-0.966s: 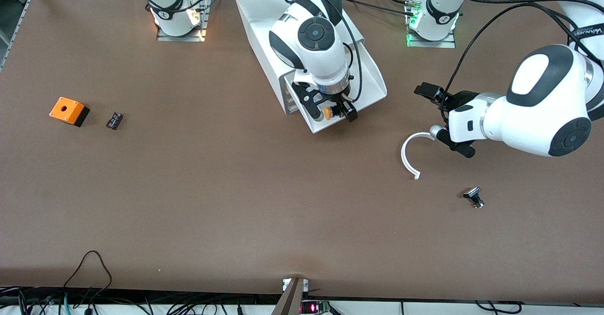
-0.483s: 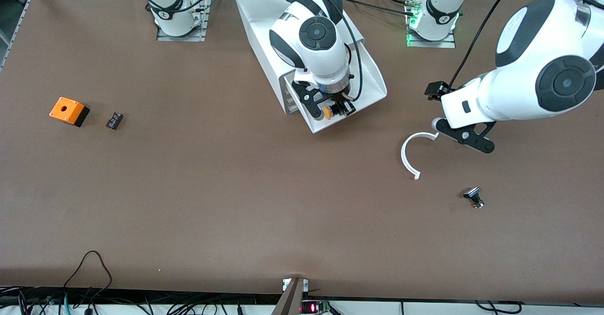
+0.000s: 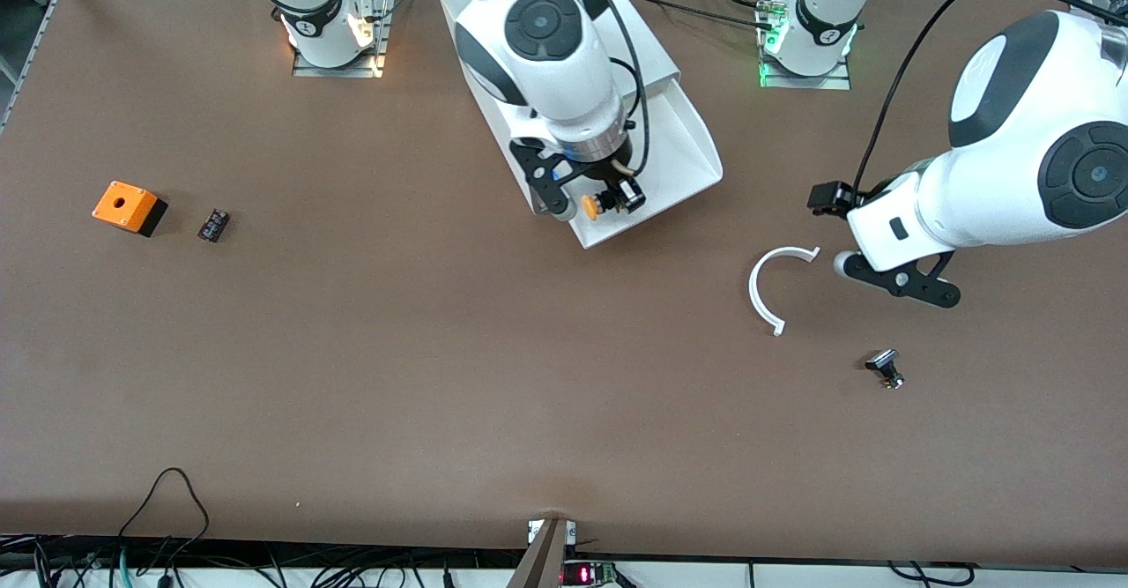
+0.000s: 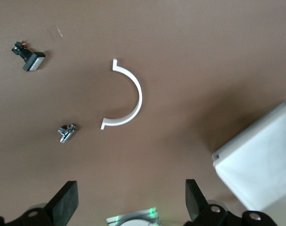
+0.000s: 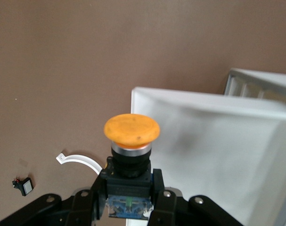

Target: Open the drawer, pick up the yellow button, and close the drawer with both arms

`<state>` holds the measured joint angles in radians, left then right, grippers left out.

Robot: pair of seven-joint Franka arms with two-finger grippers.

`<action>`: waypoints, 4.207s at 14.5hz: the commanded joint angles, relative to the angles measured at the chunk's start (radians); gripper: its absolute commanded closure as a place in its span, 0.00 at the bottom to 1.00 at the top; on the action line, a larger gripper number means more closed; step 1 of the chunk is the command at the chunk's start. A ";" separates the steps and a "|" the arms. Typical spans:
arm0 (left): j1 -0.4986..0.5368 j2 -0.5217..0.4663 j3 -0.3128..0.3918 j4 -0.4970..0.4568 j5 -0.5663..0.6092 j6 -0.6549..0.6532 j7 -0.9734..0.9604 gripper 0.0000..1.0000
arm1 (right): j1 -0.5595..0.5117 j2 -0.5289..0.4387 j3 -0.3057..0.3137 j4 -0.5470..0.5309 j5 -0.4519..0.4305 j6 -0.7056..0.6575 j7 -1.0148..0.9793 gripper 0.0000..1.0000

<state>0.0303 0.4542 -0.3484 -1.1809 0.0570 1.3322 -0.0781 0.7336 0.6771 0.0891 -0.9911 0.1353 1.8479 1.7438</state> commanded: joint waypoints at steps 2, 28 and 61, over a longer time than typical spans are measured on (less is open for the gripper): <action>0.002 -0.126 -0.006 -0.244 0.012 0.236 -0.074 0.00 | -0.087 -0.045 -0.003 -0.003 0.020 -0.128 -0.283 1.00; -0.171 -0.120 -0.211 -0.695 0.018 0.745 -1.037 0.01 | -0.577 -0.090 -0.305 -0.825 0.010 0.499 -1.983 1.00; -0.207 -0.083 -0.377 -0.706 -0.037 0.625 -1.031 0.00 | -0.540 -0.524 -0.312 -0.486 -0.111 -0.239 -1.721 0.01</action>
<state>-0.1640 0.3632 -0.7150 -1.8859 0.0523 1.9823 -1.1325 0.1896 0.1833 -0.2229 -1.4707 0.0492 1.6464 0.0041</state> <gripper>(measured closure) 0.004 0.004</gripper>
